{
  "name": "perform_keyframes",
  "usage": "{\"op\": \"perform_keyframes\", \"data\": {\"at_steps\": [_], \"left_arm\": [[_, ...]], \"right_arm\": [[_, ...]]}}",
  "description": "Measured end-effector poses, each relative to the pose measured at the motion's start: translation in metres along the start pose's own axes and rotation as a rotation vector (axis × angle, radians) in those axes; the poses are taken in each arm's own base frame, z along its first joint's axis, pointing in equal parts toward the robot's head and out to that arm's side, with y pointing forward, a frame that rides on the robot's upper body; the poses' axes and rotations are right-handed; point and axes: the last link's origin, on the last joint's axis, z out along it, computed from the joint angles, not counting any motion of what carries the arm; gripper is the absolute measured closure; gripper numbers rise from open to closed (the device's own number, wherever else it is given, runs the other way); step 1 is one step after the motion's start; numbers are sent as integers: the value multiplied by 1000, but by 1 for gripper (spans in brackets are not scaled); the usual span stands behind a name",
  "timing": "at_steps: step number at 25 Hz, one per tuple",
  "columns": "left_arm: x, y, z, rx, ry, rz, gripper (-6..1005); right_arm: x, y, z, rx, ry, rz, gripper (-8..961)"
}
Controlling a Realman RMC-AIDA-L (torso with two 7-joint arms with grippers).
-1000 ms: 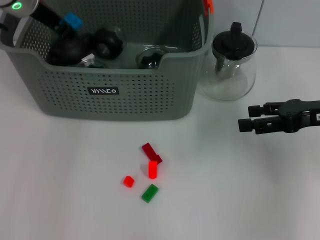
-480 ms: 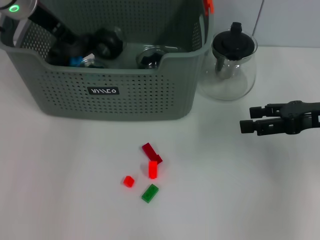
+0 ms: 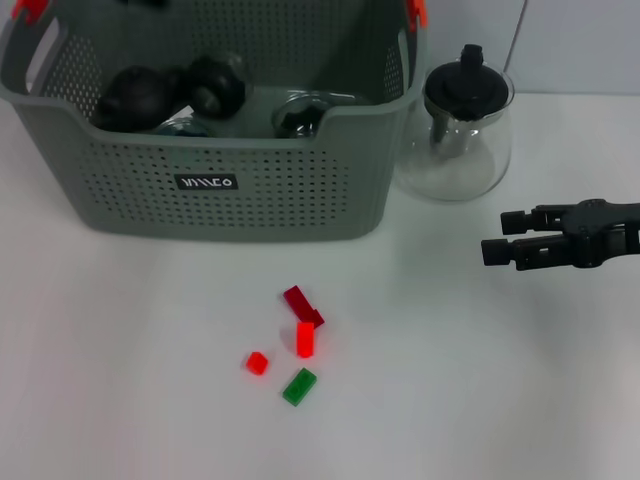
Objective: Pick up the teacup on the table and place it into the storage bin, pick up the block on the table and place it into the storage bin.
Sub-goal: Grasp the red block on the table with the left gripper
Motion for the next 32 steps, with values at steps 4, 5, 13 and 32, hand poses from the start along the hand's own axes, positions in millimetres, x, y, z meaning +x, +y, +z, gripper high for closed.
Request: {"op": "perform_keyframes", "data": {"at_steps": [4,5,13,32], "left_arm": [[1,18,-29,-212,139,-7,209],[-2,27,-38,-310,173,18,202],[-45,79,-63,-726,129,276,199],[-115,157,37,-674,-430,787,217]], "right_arm": [[1,-1,-1,3,-1,0,7],[1,-1,-1,4,-2,1,7],[2,-2,-5,12,-12,10,8],[6,-1,-3,7,-15,27,8]]}}
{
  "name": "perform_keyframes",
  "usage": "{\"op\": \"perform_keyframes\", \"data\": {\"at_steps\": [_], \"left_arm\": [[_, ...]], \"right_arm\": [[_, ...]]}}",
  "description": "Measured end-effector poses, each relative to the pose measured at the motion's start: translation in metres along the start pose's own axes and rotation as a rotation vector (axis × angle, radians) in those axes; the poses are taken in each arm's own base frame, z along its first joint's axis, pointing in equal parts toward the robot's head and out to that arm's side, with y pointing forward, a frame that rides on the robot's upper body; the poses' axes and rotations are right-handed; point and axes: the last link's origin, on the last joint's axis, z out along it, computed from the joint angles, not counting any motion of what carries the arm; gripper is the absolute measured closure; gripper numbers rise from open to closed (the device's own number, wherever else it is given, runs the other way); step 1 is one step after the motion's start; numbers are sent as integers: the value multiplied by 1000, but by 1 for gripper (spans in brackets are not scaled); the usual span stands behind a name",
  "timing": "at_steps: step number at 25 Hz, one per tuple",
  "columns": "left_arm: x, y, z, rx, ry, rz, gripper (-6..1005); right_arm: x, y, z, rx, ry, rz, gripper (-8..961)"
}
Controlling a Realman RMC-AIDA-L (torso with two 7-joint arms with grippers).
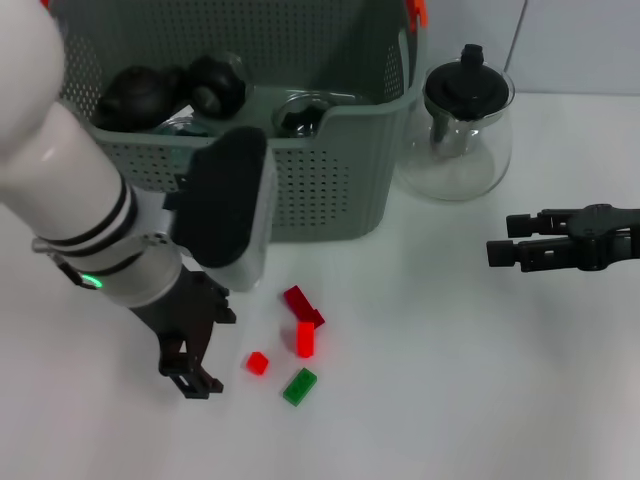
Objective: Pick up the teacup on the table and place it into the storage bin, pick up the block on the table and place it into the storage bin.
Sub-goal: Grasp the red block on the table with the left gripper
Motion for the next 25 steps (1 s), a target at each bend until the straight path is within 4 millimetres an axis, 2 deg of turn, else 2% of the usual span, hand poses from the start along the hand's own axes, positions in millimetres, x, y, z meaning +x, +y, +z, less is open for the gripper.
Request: {"op": "perform_keyframes", "data": {"at_steps": [9,25], "left_arm": [[20,-3,18,-25,-6,93,226],[26,-10,35,-23,-32,149,243]], "right_arm": [[3,0,0,-1,0,9,8],[4,1,0,-3,0,9,8]]}}
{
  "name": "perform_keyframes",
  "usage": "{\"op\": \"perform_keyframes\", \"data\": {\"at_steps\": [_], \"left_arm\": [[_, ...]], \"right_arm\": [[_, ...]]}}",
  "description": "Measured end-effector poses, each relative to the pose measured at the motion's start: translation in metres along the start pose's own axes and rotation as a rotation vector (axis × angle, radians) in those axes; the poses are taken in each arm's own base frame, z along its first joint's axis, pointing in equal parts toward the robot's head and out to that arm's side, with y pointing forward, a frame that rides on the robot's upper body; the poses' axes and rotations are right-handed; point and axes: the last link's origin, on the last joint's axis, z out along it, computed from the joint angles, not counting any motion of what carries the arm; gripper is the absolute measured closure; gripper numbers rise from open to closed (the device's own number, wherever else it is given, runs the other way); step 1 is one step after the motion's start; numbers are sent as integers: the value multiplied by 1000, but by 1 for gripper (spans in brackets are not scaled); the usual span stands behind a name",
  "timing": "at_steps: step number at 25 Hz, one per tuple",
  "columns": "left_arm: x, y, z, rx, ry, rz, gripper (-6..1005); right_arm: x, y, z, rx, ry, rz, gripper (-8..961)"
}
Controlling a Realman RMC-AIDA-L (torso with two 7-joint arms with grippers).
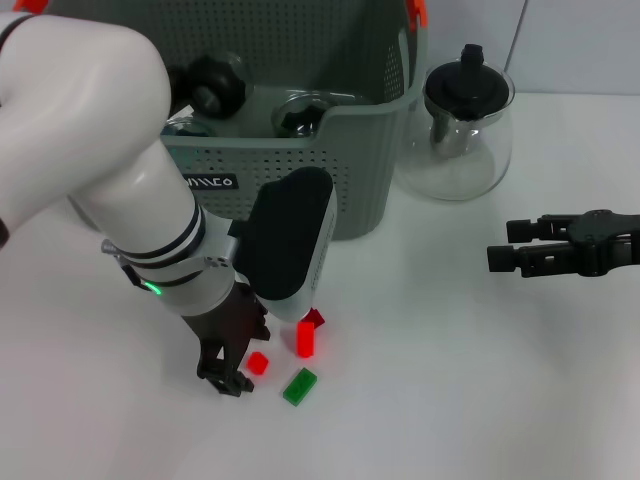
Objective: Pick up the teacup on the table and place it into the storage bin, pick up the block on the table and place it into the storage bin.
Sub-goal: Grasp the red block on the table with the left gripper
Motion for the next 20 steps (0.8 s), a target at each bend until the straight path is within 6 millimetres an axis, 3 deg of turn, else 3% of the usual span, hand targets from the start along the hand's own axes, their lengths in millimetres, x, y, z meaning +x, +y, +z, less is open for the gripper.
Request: {"op": "perform_keyframes", "data": {"at_steps": [3,14,20], "left_arm": [[1,-2,2,5,-1,4,246],[6,1,5,-4,6,26,631],[5,3,6,-12,4,20,667]], "right_arm": [[0,0,0,0,0,0,8],[0,0,0,1,0,1,7],[0,0,-1,2,0,-3,8]]}}
